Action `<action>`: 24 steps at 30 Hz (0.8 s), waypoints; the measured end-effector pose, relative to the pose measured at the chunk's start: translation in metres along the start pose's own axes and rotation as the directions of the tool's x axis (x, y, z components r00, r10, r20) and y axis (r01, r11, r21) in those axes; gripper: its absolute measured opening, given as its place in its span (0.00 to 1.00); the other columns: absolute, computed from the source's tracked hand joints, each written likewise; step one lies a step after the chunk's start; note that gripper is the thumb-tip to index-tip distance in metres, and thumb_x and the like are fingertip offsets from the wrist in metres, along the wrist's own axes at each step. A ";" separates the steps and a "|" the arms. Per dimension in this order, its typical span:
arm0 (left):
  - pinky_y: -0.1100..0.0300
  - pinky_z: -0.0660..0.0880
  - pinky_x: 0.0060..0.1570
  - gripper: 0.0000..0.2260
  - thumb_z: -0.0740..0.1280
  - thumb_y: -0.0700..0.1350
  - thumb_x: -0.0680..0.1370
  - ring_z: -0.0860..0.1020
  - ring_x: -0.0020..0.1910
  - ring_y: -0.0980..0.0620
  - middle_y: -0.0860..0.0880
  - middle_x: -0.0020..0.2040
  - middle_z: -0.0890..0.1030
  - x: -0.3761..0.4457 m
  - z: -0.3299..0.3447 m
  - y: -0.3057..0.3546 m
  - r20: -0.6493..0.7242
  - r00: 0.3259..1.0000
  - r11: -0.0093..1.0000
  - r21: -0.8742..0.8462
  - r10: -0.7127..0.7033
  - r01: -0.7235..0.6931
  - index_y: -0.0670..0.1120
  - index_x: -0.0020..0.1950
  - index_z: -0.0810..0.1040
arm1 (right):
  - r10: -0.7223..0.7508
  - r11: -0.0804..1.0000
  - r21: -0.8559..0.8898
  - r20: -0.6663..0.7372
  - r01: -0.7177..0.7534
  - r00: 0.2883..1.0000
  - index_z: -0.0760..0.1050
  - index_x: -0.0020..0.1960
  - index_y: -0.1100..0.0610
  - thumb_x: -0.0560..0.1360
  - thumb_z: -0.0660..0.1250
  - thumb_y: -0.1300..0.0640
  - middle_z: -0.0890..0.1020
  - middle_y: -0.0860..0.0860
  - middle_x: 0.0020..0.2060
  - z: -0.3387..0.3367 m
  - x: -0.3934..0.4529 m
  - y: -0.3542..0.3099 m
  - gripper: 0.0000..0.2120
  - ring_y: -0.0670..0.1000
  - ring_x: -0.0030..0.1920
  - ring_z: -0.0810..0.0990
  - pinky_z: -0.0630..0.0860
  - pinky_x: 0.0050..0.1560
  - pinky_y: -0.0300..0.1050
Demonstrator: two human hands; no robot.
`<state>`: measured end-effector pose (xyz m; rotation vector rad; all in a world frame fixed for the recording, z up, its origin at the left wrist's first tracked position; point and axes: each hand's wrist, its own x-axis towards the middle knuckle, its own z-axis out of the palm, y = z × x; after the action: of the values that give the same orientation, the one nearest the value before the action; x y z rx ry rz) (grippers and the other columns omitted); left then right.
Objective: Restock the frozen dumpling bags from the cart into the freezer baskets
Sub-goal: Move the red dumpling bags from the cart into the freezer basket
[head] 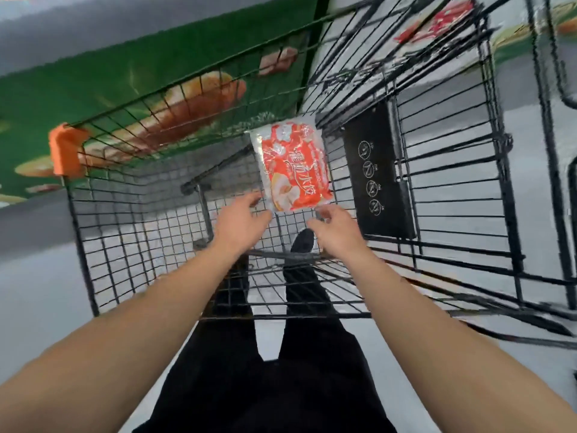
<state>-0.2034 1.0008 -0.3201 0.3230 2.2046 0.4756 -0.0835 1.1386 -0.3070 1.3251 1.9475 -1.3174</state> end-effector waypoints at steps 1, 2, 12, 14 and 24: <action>0.58 0.69 0.65 0.24 0.66 0.51 0.79 0.75 0.68 0.47 0.48 0.71 0.76 0.006 0.007 0.001 0.001 0.999 0.999 -0.019 -0.036 0.036 0.48 0.74 0.71 | 0.015 1.000 0.012 0.015 -0.016 1.000 0.73 0.68 0.53 0.77 0.67 0.52 0.76 0.50 0.66 -0.001 0.010 0.003 0.19 0.52 0.64 0.76 0.70 0.66 0.47; 0.58 0.68 0.66 0.24 0.66 0.51 0.79 0.75 0.68 0.47 0.48 0.70 0.76 0.015 0.017 0.004 0.004 0.998 0.997 -0.037 -0.067 0.067 0.47 0.74 0.72 | 0.033 0.999 0.021 0.028 -0.033 0.999 0.73 0.67 0.54 0.77 0.67 0.52 0.76 0.49 0.66 -0.003 0.022 0.008 0.19 0.53 0.63 0.76 0.71 0.66 0.48; 0.62 0.68 0.53 0.23 0.68 0.52 0.78 0.77 0.62 0.48 0.48 0.66 0.78 0.125 0.099 -0.024 0.004 0.979 0.973 -0.111 -0.205 0.204 0.44 0.70 0.72 | 0.223 0.975 -0.017 0.096 -0.223 0.970 0.76 0.61 0.66 0.77 0.66 0.55 0.80 0.61 0.59 0.043 0.136 0.058 0.18 0.61 0.59 0.78 0.73 0.60 0.52; 0.64 0.64 0.47 0.20 0.66 0.49 0.79 0.75 0.56 0.50 0.49 0.61 0.77 0.147 0.107 -0.029 -0.028 0.978 0.970 -0.133 -0.208 0.203 0.43 0.68 0.71 | 0.252 0.967 0.026 0.088 -0.255 0.964 0.76 0.57 0.70 0.76 0.66 0.57 0.81 0.66 0.54 0.053 0.154 0.066 0.17 0.63 0.51 0.79 0.75 0.57 0.57; 0.58 0.68 0.38 0.09 0.68 0.47 0.78 0.77 0.42 0.48 0.48 0.41 0.80 0.201 0.128 -0.066 -0.126 0.973 0.978 -0.097 -0.196 0.184 0.44 0.41 0.75 | 0.415 0.770 0.399 0.279 -0.497 0.866 0.76 0.54 0.56 0.79 0.66 0.55 0.81 0.53 0.51 0.090 0.209 0.101 0.06 0.55 0.53 0.82 0.80 0.55 0.49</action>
<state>-0.2316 1.0478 -0.5608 0.0336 2.3103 0.4960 -0.1001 1.1650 -0.5543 1.6980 1.1080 -1.6183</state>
